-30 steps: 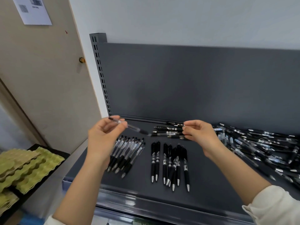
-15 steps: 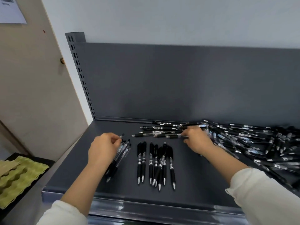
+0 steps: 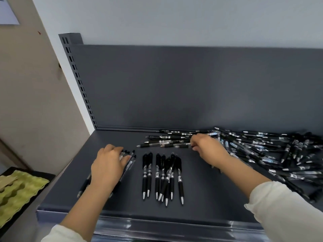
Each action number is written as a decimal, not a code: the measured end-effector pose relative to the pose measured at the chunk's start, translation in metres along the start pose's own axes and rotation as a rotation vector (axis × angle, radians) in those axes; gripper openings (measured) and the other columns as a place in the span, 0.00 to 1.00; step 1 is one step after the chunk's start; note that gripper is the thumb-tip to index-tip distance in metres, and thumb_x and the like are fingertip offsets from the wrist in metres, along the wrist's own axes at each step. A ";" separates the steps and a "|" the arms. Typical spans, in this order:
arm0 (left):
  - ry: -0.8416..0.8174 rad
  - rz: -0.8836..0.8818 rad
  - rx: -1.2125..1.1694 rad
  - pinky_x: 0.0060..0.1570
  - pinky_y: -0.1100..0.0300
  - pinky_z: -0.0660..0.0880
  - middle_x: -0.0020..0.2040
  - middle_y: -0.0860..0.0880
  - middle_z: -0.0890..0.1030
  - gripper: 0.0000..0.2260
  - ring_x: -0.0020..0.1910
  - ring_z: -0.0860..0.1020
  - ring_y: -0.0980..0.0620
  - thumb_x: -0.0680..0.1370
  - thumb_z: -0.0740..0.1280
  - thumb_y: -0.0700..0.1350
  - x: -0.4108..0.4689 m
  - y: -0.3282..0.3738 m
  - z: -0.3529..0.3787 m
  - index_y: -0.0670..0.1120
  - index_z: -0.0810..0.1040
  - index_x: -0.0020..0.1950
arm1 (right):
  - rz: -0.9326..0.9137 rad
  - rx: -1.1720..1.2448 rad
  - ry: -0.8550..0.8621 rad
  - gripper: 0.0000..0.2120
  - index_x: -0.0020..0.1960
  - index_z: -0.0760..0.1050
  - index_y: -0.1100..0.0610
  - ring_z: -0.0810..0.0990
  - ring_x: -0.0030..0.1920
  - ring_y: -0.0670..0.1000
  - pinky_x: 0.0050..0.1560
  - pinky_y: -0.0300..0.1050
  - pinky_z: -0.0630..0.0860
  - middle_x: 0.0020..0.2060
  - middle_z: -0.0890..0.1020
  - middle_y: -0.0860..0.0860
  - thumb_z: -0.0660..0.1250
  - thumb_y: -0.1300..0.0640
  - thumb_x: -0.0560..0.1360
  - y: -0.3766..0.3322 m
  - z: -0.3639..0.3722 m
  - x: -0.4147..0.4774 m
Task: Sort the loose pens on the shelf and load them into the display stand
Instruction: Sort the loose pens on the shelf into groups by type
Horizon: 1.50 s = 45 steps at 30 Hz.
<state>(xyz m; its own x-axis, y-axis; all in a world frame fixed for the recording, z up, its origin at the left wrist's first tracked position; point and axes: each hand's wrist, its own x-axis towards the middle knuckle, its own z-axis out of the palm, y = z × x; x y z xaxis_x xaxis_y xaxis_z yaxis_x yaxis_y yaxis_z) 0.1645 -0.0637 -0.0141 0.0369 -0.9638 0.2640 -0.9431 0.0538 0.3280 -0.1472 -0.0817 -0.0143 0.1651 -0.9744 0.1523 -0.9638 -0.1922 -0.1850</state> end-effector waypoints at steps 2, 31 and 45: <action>0.033 0.053 -0.026 0.44 0.52 0.73 0.57 0.47 0.77 0.17 0.58 0.72 0.45 0.77 0.67 0.52 -0.001 0.011 -0.001 0.46 0.78 0.63 | -0.004 0.207 0.144 0.08 0.54 0.76 0.58 0.77 0.46 0.50 0.49 0.43 0.73 0.47 0.78 0.52 0.66 0.64 0.75 -0.001 -0.009 -0.005; -0.231 0.306 -0.199 0.46 0.58 0.75 0.49 0.56 0.76 0.15 0.48 0.76 0.56 0.77 0.65 0.56 -0.033 0.125 0.024 0.54 0.77 0.61 | 0.456 1.148 0.492 0.05 0.45 0.75 0.58 0.81 0.39 0.51 0.42 0.38 0.80 0.38 0.81 0.56 0.68 0.66 0.74 0.049 -0.063 -0.071; -0.477 0.220 -0.144 0.49 0.55 0.74 0.52 0.45 0.80 0.11 0.52 0.78 0.44 0.77 0.66 0.45 -0.024 0.224 0.070 0.41 0.78 0.55 | 0.454 0.775 0.583 0.08 0.42 0.77 0.54 0.80 0.37 0.42 0.42 0.33 0.77 0.37 0.83 0.47 0.70 0.66 0.72 0.094 -0.073 -0.135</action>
<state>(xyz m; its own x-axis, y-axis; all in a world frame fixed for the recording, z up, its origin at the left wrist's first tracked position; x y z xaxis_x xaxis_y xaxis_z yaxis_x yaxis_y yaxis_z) -0.0707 -0.0468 -0.0102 -0.3417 -0.9355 -0.0894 -0.8558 0.2705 0.4410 -0.2753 0.0400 0.0188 -0.4987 -0.8070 0.3164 -0.4797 -0.0471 -0.8762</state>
